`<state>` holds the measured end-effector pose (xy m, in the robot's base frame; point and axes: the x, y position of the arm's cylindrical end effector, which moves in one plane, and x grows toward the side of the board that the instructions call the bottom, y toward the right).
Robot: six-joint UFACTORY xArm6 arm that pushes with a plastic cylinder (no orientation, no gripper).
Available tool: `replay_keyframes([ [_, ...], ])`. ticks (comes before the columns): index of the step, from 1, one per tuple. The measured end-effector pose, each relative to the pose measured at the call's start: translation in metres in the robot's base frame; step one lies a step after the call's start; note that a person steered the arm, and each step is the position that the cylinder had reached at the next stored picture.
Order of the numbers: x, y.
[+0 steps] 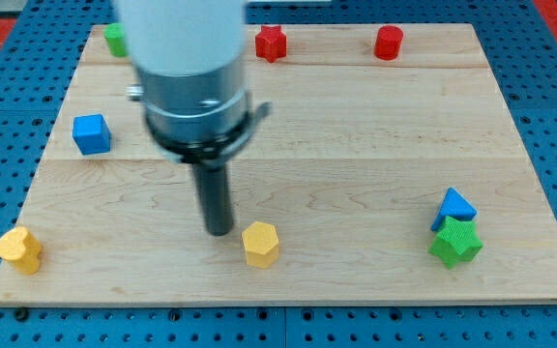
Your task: Push the yellow hexagon to the top left of the green star
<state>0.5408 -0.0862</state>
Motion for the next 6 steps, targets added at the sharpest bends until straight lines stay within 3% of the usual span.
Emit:
replay_keyframes([
  [1,0.053,0.046],
  [2,0.06,0.12],
  [4,0.043,0.041],
  [6,0.035,0.161],
])
